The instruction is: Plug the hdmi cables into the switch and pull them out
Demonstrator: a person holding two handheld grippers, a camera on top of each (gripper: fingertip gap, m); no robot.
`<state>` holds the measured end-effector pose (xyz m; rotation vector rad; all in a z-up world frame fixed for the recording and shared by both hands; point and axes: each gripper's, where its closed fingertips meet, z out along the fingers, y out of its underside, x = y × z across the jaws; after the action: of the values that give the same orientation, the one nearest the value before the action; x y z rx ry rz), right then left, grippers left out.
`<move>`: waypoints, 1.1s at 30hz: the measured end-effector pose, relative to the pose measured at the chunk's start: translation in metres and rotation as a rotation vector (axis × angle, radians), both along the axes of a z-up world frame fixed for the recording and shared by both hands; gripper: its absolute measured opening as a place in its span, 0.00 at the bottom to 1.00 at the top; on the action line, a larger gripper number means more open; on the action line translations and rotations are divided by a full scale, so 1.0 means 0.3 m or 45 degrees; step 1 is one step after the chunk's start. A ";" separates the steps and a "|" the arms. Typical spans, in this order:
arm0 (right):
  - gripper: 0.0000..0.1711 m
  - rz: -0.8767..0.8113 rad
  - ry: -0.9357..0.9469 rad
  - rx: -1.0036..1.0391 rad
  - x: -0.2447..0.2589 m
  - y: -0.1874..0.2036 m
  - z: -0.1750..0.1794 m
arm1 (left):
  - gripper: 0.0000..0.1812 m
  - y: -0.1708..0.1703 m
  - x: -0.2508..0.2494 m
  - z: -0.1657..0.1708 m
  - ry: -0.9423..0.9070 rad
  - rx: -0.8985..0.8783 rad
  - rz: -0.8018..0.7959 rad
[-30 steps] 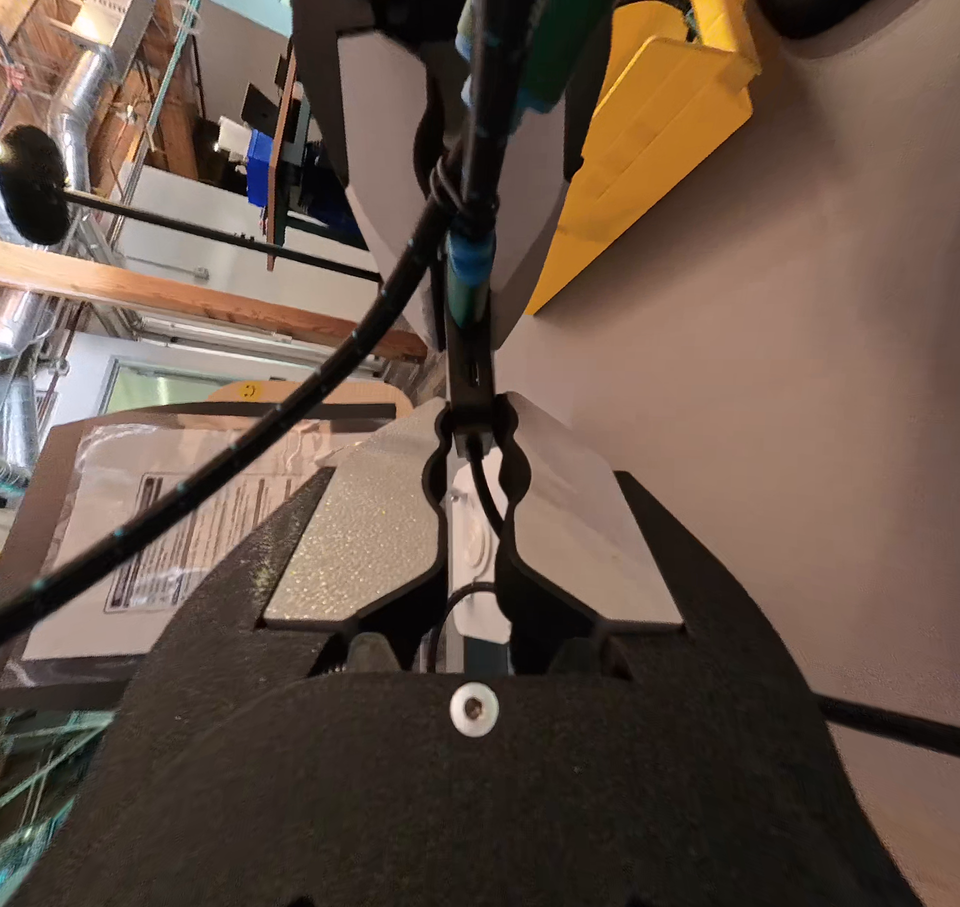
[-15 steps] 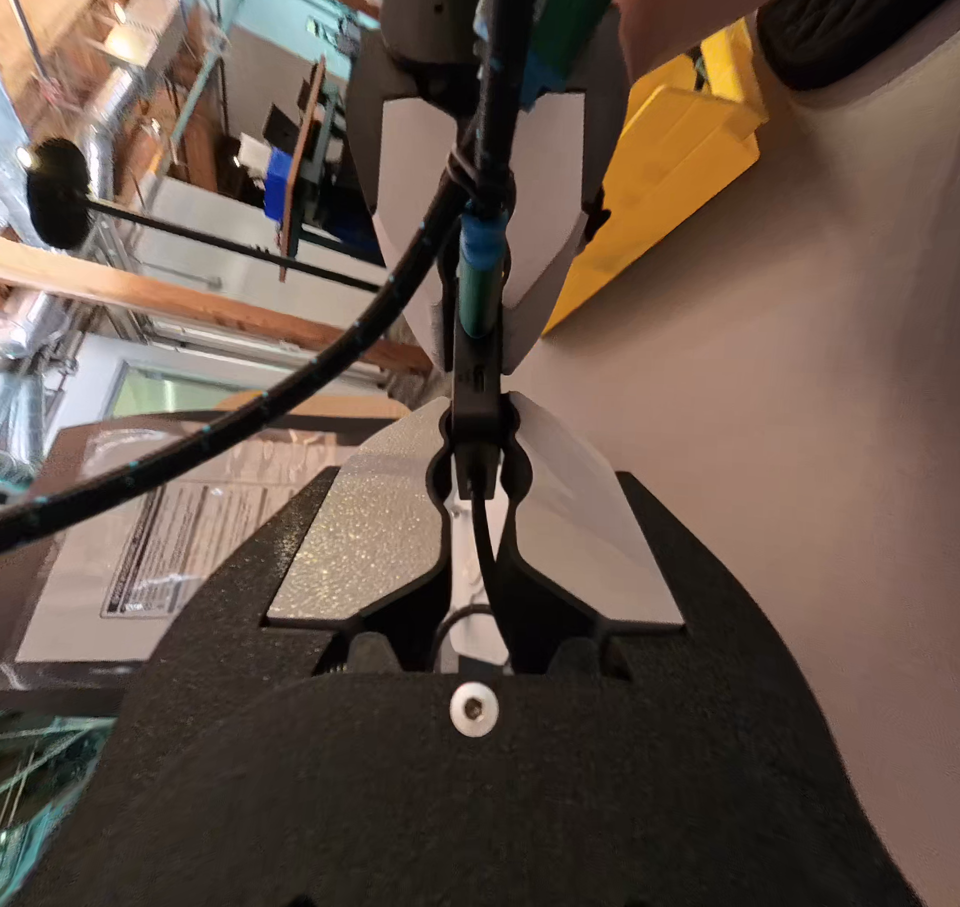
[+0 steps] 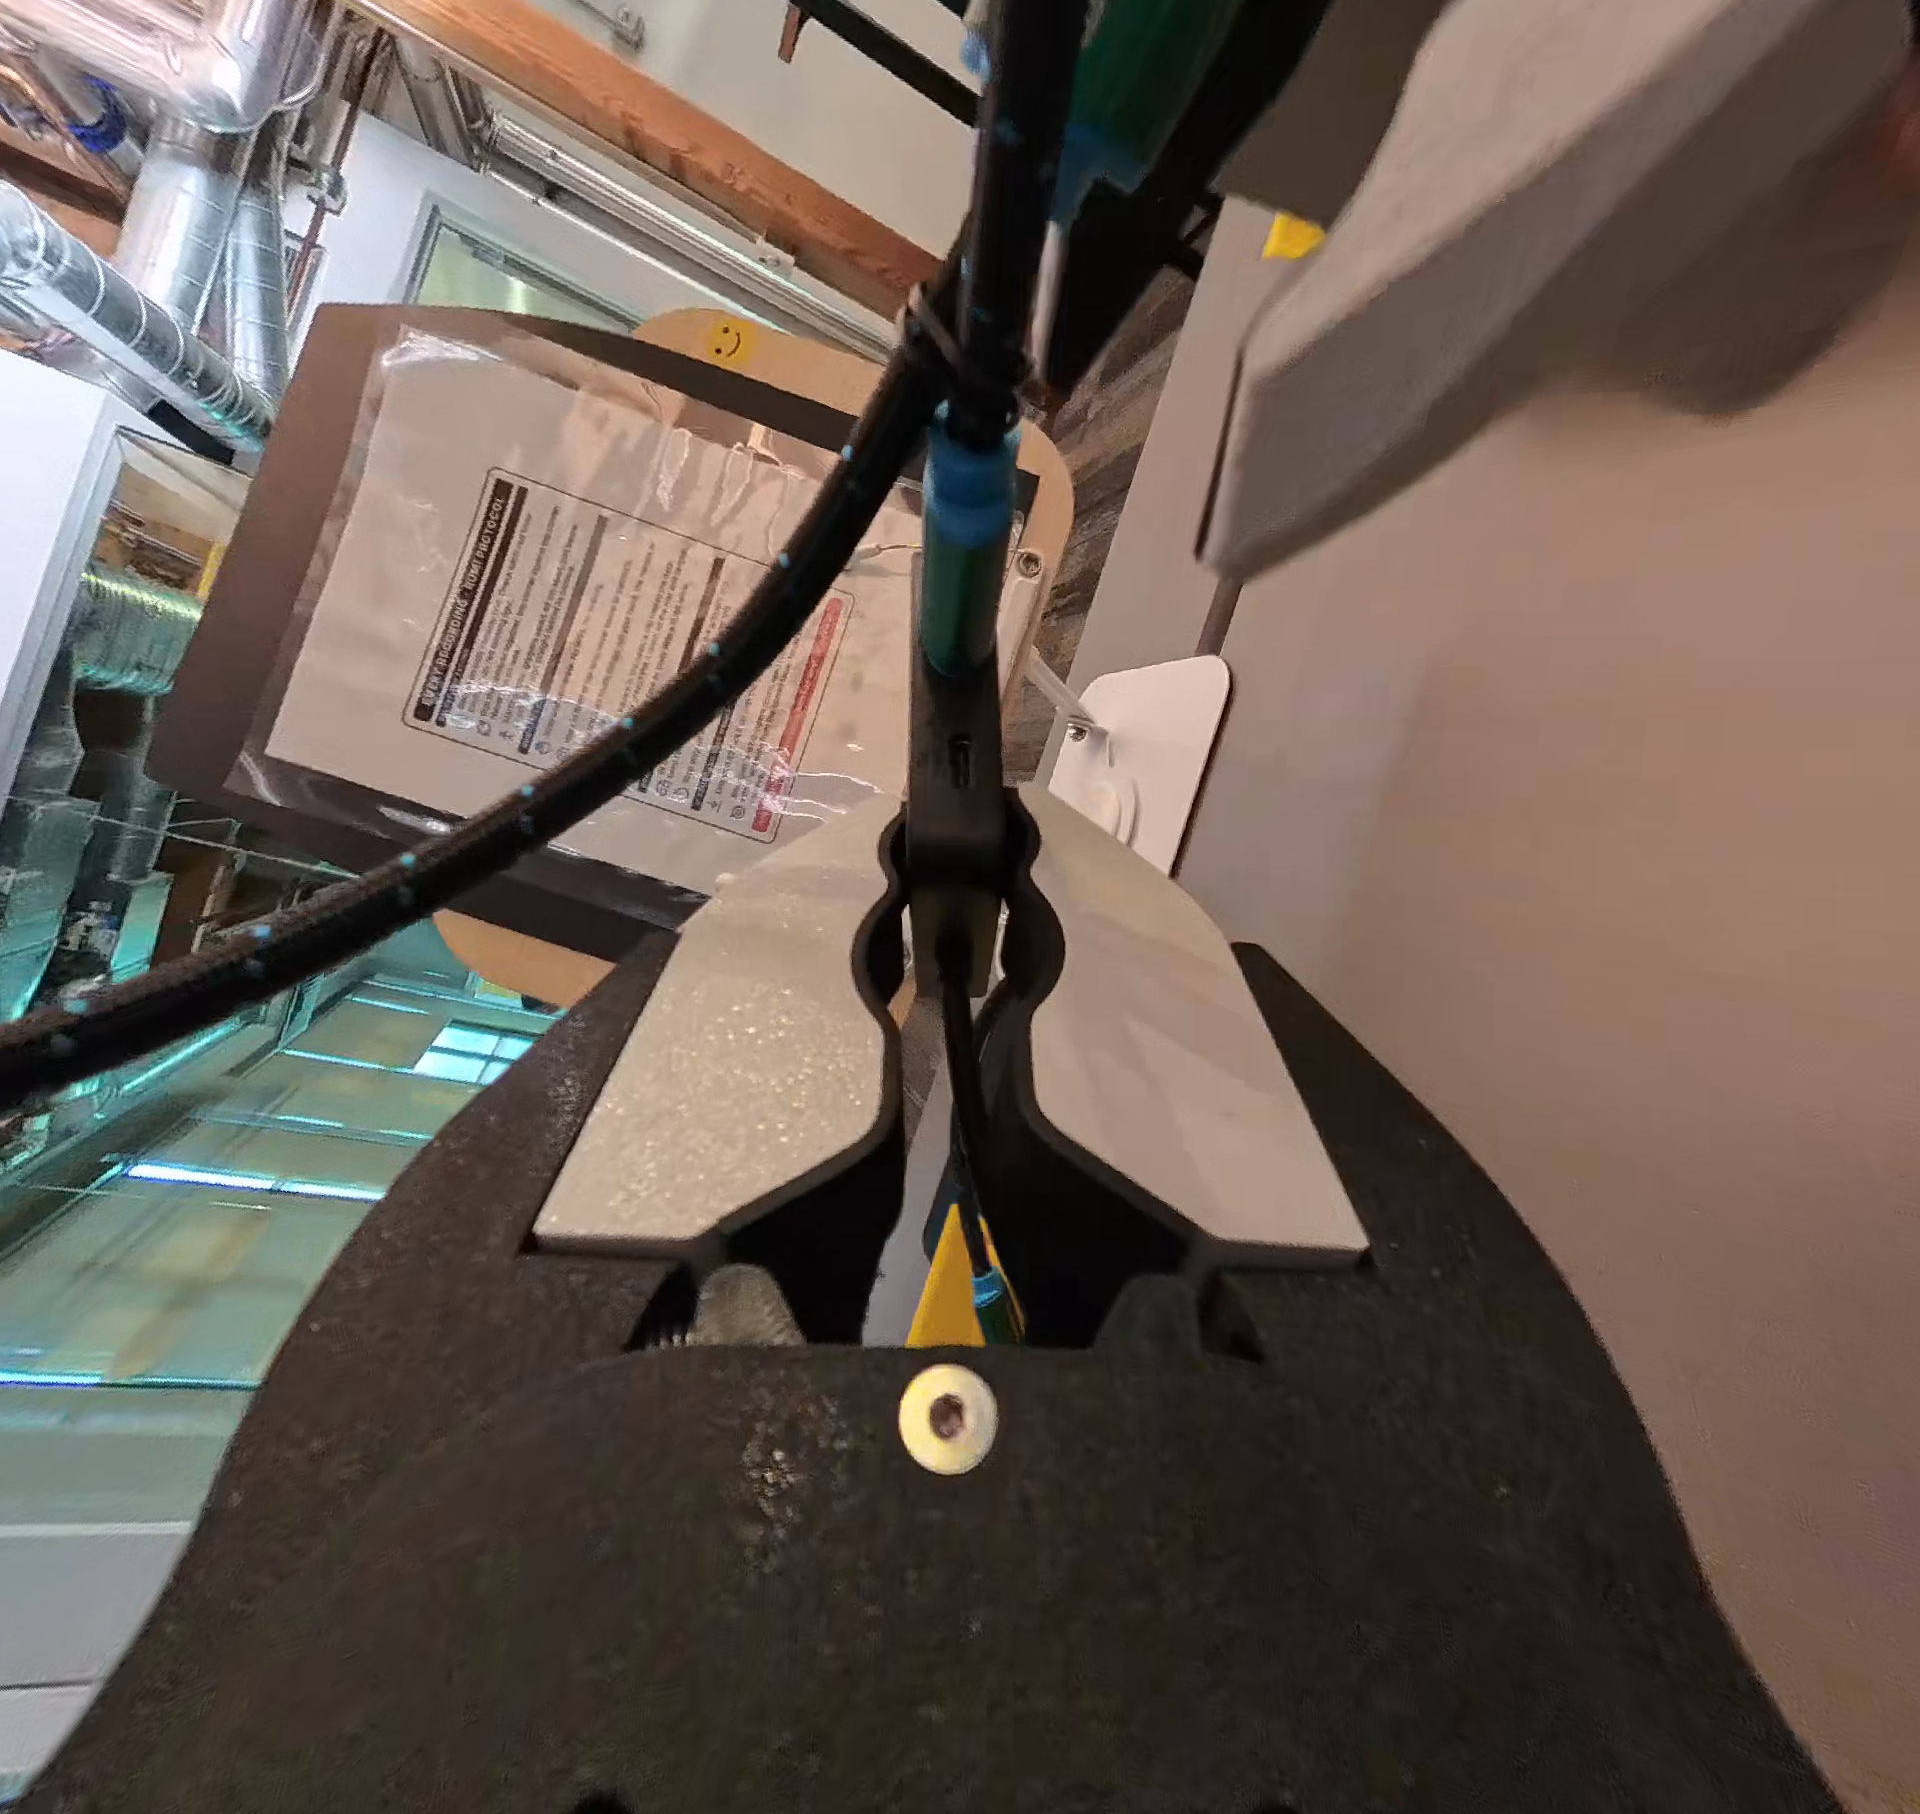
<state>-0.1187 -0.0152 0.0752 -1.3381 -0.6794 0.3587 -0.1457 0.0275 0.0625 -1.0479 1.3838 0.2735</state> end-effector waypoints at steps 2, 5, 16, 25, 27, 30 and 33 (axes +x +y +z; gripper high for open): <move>0.29 -0.066 0.024 0.027 -0.009 -0.006 0.000 | 0.07 -0.004 0.016 -0.014 0.027 -0.001 0.022; 0.27 -0.132 0.029 0.026 -0.005 -0.005 -0.004 | 0.07 -0.020 0.044 -0.034 0.073 0.038 0.017; 0.15 -0.133 0.028 -0.053 0.026 0.024 -0.034 | 0.07 -0.023 0.077 -0.062 0.157 0.145 0.091; 0.14 -0.112 0.039 -0.074 0.047 0.039 -0.051 | 0.07 -0.015 0.081 -0.068 0.203 0.214 0.210; 0.13 -0.090 0.040 -0.025 0.052 0.036 -0.044 | 0.07 -0.024 0.086 -0.071 0.161 0.130 0.180; 0.13 -0.048 0.040 0.061 0.058 0.022 -0.022 | 0.09 -0.040 0.091 -0.050 0.041 0.058 0.120; 0.13 -0.063 -0.023 0.130 0.068 0.015 -0.008 | 0.19 -0.049 0.100 -0.054 -0.069 -0.120 0.053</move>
<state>-0.0982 -0.0106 0.0730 -1.2603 -0.6698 0.2687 -0.1156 0.0129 0.0464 -1.1549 1.3380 0.2107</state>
